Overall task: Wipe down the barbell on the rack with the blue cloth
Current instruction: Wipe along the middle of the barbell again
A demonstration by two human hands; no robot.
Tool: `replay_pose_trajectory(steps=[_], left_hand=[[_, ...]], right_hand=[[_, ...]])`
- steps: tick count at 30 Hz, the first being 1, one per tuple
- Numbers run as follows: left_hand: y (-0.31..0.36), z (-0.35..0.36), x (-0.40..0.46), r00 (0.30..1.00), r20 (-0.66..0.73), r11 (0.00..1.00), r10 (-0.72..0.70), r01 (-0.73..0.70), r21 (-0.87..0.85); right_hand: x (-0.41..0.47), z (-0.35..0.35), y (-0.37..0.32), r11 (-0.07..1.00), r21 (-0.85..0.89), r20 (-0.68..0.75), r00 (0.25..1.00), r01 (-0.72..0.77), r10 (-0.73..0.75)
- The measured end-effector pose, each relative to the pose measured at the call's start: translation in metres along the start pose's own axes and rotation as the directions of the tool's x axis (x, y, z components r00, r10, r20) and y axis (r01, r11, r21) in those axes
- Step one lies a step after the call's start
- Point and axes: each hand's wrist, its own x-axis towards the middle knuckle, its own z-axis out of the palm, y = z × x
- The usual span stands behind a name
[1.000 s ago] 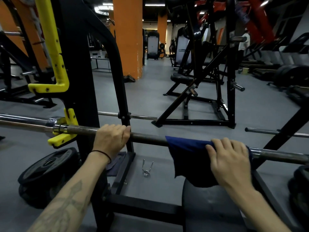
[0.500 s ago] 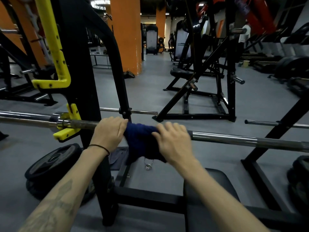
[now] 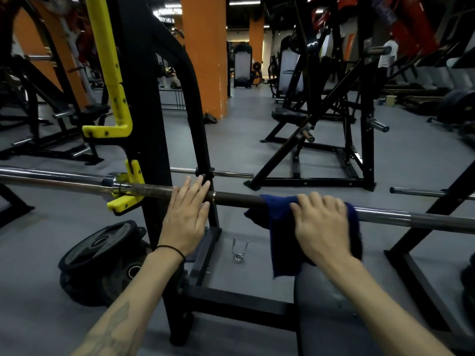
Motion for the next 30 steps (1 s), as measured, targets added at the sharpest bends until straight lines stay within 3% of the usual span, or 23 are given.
replay_pose_trajectory(steps=[5, 7, 12, 19, 22, 25, 27, 30], left_hand=[[-0.011, -0.004, 0.002, 0.999, 0.026, 0.999, 0.045, -0.045, -0.02], [-0.018, -0.01, 0.004, 0.999, 0.016, 0.997, 0.048, -0.047, -0.06], [-0.024, -0.014, 0.006, 0.996, 0.007, 0.996, 0.088, -0.088, 0.023], [-0.022, -0.006, 0.033, 0.986, -0.121, 0.983, 0.112, -0.092, 0.158], [-0.017, -0.004, 0.044, 0.97, -0.181, 0.947, 0.162, -0.101, 0.305], [-0.021, -0.001, 0.052, 0.958, -0.165, 0.913, 0.235, -0.159, 0.377], [-0.027, -0.006, 0.057, 0.97, -0.096, 0.909, 0.223, -0.171, 0.38], [-0.018, -0.016, 0.072, 0.977, 0.132, 0.849, 0.168, -0.211, 0.484]], right_hand=[[0.032, 0.03, -0.139, 0.991, 0.095, 0.026, 0.995, 0.089, -0.092], [0.038, 0.036, -0.165, 0.985, 0.112, 0.039, 0.99, 0.131, -0.136], [0.031, 0.035, -0.106, 0.962, 0.101, 0.008, 0.966, 0.255, -0.257], [-0.014, -0.01, 0.068, 0.996, 0.02, 0.005, 0.996, 0.089, -0.09], [-0.021, -0.022, 0.104, 0.999, -0.046, 0.022, 1.0, 0.021, -0.02], [-0.015, -0.014, 0.08, 0.999, -0.038, -0.015, 0.999, -0.03, 0.029], [-0.009, -0.002, 0.037, 1.0, 0.023, -0.042, 0.999, 0.017, -0.016], [0.014, 0.021, -0.055, 0.99, 0.096, -0.022, 0.995, 0.099, -0.097]])
